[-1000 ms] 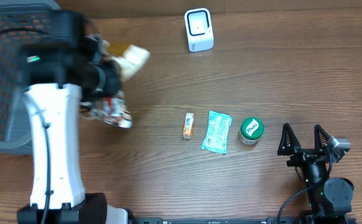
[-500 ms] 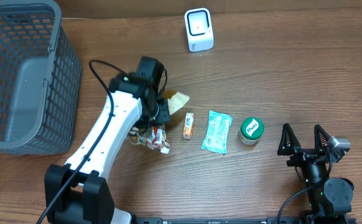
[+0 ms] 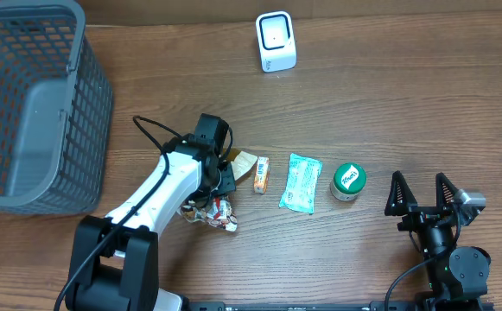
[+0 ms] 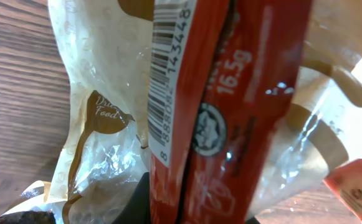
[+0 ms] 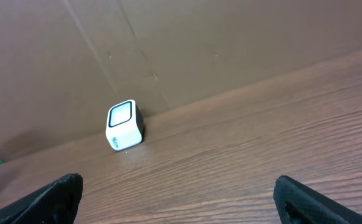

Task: Scan the item barcode
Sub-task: 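Lower the held snack stick and PanTree bag onto the table center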

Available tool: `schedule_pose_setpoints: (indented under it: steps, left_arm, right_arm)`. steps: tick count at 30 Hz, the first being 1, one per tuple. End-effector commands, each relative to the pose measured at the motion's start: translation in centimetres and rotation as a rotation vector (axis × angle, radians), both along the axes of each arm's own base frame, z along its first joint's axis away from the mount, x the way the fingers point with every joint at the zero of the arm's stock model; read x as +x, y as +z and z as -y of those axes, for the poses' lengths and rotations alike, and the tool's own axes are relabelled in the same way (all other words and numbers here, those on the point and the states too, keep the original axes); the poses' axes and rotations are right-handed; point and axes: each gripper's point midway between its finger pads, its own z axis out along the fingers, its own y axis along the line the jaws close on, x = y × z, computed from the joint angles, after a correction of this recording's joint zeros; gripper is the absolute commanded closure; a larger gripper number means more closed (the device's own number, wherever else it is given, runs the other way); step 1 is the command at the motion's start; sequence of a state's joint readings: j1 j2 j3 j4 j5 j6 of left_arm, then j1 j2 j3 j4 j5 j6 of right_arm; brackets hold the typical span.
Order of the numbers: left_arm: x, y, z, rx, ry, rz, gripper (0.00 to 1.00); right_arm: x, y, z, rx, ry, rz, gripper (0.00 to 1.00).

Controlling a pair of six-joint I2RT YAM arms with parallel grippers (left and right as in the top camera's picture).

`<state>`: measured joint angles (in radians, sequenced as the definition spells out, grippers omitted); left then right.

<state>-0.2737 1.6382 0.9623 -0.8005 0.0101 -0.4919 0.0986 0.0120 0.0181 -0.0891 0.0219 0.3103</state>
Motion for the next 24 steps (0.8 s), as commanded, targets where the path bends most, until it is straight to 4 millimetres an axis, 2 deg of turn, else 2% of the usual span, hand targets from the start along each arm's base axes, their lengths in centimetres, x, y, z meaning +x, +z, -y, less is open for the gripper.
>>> schedule_pose_setpoints:
  steps: [1,6,24]
  left_arm:
    - [-0.20,-0.61,-0.18,0.010,0.011,0.011,0.95]
    - [-0.07,-1.24,-0.26,0.012,0.011,0.030,0.89]
    - [0.25,-1.21,-0.14,0.007,0.011,0.043,0.83]
  right_arm:
    - [0.01,-0.14,0.02,-0.002,0.001,0.006,0.00]
    - [0.01,-0.14,0.02,-0.002,0.001,0.006,0.00]
    - [0.01,-0.14,0.02,-0.002,0.001,0.006,0.00]
